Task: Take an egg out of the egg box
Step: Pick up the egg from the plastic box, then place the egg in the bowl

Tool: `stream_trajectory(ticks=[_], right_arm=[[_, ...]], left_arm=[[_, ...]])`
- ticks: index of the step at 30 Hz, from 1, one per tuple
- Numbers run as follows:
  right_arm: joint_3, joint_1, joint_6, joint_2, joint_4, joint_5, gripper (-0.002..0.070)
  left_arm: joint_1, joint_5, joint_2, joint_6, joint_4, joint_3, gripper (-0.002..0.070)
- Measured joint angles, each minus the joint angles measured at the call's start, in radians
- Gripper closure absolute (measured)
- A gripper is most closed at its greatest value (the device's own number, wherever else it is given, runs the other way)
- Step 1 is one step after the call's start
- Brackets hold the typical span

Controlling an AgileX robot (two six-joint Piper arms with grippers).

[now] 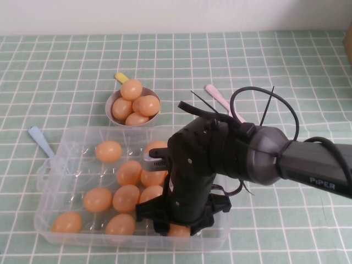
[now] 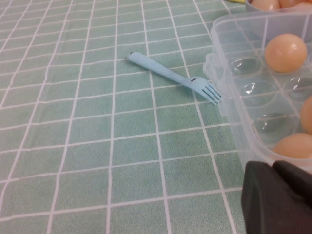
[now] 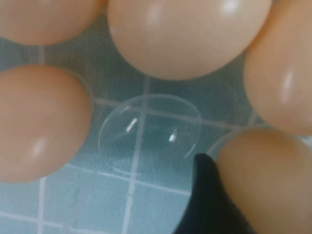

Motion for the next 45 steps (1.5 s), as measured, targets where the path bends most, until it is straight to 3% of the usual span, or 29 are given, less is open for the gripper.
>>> stream_trajectory(ticks=[18,32,45], right_arm=[[-0.063,-0.004,-0.008,-0.168,-0.166,-0.018,0.0308],[-0.132,-0.086,-0.279,-0.046,-0.177,-0.615,0.0308],[-0.502,-0.108,-0.34,0.214,-0.173,-0.49,0.0309]], left_arm=[[0.0,0.0,0.0,0.0,0.0,0.0,0.0678],[0.0,0.0,0.0,0.0,0.0,0.0,0.0678],[0.0,0.0,0.0,0.0,0.0,0.0,0.0678]])
